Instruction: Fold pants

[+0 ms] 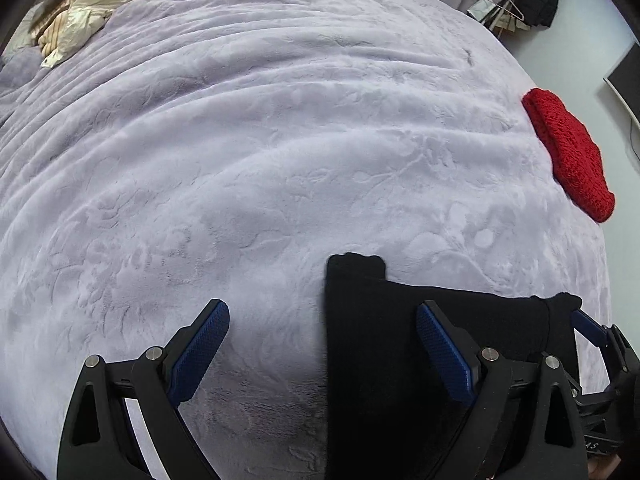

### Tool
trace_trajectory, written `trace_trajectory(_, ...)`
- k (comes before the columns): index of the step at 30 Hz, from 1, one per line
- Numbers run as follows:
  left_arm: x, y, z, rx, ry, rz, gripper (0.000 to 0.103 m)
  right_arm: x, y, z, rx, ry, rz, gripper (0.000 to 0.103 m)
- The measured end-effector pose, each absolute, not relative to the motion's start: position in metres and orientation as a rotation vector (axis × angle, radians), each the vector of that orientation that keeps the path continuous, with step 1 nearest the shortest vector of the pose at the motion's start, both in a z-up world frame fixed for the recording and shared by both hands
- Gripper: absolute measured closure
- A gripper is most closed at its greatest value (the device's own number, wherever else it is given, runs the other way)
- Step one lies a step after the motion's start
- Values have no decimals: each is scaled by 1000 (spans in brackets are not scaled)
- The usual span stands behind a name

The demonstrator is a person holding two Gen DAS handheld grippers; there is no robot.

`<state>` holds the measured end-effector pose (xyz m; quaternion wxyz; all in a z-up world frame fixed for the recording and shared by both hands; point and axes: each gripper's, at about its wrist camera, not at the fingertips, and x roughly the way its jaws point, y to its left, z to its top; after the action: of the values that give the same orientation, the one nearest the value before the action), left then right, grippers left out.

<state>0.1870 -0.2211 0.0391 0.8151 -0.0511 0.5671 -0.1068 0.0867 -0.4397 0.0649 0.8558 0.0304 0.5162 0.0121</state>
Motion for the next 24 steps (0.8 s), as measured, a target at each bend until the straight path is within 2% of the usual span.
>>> trace_trajectory(3,188,-219,21,-100,1257,-249,7,89,-442,52,83,1126,20,0)
trace_trajectory(11,177,-215,51,-41,1152,-186,7,78,-445,72,102,1060,14,0)
trace_trajectory(24,135,-198,44,13,1174,-207,7,27,-419,65,25,1070,0,0)
